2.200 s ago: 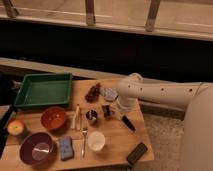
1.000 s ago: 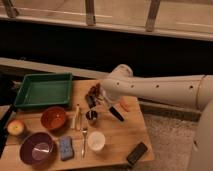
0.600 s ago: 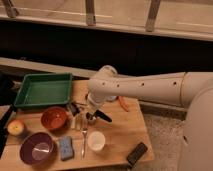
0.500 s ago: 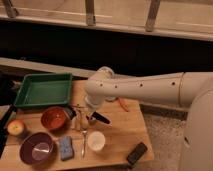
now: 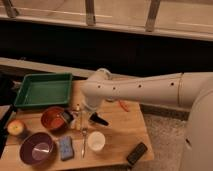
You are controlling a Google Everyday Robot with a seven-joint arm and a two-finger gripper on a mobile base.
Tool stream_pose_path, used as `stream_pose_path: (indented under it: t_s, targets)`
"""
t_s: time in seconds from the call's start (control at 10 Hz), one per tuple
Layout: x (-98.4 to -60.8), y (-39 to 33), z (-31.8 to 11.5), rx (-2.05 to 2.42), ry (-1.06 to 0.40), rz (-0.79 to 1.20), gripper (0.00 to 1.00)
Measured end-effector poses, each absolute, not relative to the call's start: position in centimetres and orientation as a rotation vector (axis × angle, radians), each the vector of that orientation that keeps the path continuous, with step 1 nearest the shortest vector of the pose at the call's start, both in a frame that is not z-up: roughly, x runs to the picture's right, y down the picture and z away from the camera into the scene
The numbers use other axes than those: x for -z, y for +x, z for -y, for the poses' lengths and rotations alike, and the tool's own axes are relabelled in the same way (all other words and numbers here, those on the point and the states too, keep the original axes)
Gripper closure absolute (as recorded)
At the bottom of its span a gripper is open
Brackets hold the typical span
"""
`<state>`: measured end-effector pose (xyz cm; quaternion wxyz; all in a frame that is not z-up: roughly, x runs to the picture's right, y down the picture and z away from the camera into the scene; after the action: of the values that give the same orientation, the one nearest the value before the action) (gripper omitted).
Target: Wipe purple bowl with brush
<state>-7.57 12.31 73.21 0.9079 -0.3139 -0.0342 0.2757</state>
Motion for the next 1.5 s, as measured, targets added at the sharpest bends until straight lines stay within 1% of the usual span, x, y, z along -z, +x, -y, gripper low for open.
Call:
stream_pose_path:
  t_s: [0.2,0.4,0.7,0.9,1.3,1.5]
  targets:
    - [-73.0,-8.2,-12.5,-0.521,-0.628,0.060,1.00]
    - [-72.2,-10.9,-13.8,-0.433,-0.622,0.075,1.00]
    - [-70.2,-15.5,-16.1,-0.310,-0.626,0.135,1.00]
    - [-69.3,-17.6,-16.9,-0.244,-0.629,0.179,1.00]
    - [-68.7,-23.9,-19.7,-0.094,-0.713,0.288,1.00]
    - [-68.7,-24.2,-20.0,-0.079,-0.723,0.294,1.00]
